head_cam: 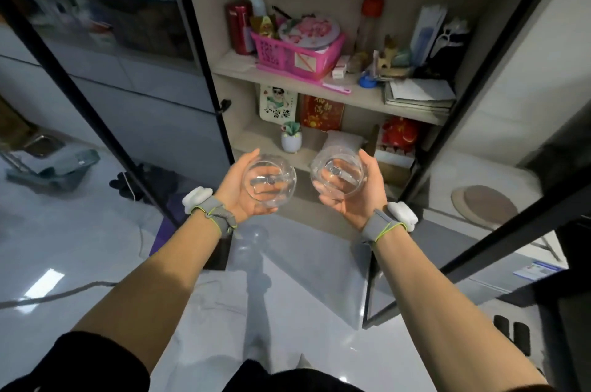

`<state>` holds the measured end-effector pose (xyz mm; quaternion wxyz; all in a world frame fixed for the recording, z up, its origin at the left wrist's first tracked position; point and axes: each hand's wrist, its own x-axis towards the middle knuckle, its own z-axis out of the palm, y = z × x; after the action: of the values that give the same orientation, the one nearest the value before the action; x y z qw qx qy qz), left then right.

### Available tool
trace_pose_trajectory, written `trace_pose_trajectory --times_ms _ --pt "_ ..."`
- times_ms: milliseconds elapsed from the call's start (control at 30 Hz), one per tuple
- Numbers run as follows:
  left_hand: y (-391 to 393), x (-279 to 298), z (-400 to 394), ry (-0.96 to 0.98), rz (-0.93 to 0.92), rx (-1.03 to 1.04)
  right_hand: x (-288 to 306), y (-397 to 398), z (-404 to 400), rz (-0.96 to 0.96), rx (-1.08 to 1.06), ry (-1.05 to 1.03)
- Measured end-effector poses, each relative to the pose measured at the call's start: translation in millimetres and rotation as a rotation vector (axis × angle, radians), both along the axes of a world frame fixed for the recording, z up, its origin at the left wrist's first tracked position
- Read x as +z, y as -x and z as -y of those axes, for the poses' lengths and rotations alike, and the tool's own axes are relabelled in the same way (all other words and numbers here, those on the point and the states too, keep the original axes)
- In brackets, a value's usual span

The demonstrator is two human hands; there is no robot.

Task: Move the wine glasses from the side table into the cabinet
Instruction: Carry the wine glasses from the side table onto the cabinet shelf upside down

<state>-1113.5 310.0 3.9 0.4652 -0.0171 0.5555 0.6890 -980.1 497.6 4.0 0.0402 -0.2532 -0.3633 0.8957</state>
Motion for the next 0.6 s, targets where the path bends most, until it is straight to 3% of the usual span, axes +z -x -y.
trace_pose_trajectory --times_ms 200,600 --pt "58.4 52.5 -4.5 -0.036 -0.155 -0.037 62.1 45.2 3.7 -0.167 0.021 -0.124" --pt "134.3 140.0 -17.9 -0.188 -0.32 -0.05 154.0 112.1 -4.3 -0.255 -0.065 -0.294"
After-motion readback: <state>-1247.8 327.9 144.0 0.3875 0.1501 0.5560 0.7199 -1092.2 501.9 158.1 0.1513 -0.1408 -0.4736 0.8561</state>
